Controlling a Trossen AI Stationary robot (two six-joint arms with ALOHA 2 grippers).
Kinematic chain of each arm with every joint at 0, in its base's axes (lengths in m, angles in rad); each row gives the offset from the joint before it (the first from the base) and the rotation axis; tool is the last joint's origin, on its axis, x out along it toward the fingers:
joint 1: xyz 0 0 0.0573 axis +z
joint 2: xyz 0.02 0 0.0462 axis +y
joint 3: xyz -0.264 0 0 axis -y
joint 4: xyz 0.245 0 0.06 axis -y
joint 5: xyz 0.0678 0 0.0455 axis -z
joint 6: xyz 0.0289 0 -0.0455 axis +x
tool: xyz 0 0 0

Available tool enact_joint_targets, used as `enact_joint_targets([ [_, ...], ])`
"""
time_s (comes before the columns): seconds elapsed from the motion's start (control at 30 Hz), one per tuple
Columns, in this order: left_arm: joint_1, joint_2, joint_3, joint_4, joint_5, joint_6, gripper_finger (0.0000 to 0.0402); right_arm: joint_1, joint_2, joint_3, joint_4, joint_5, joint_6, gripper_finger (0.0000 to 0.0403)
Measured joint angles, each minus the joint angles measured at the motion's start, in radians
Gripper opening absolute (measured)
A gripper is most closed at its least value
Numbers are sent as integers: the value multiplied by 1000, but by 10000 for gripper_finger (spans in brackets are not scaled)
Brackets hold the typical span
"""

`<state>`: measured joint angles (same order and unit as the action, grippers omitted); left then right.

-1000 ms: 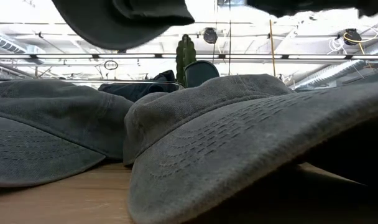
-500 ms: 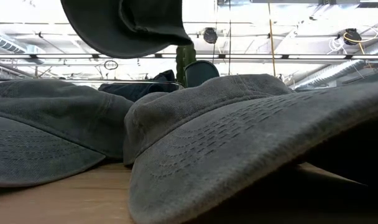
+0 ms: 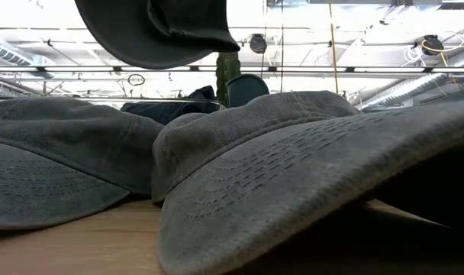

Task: Pick & Place hat
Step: Put the left gray cap into the blue bin

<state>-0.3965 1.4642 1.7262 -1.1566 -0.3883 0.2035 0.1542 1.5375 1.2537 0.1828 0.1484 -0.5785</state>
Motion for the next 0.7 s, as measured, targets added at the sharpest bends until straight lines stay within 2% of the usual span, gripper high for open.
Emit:
enact_joint_targets([
  [0.1,0,0,0,0,8,-3,12,-17,-2,0,16,-50,38,226],
  [0.17,0,0,0,1,17,-7,12,-34,-1,0,15,-121,73,193],
  [0.3,0,0,0,9,22,-5,12,-85,16,0,27,-306,166,94],
  [0.4,0,0,0,25,22,-2,12,-110,47,0,20,-361,169,19],
  [0.6,-1,0,-1,69,22,-23,12,-106,40,2,28,-350,86,3],
  [0.7,2,1,-1,119,22,-73,19,-81,16,-1,-11,-298,29,2],
])
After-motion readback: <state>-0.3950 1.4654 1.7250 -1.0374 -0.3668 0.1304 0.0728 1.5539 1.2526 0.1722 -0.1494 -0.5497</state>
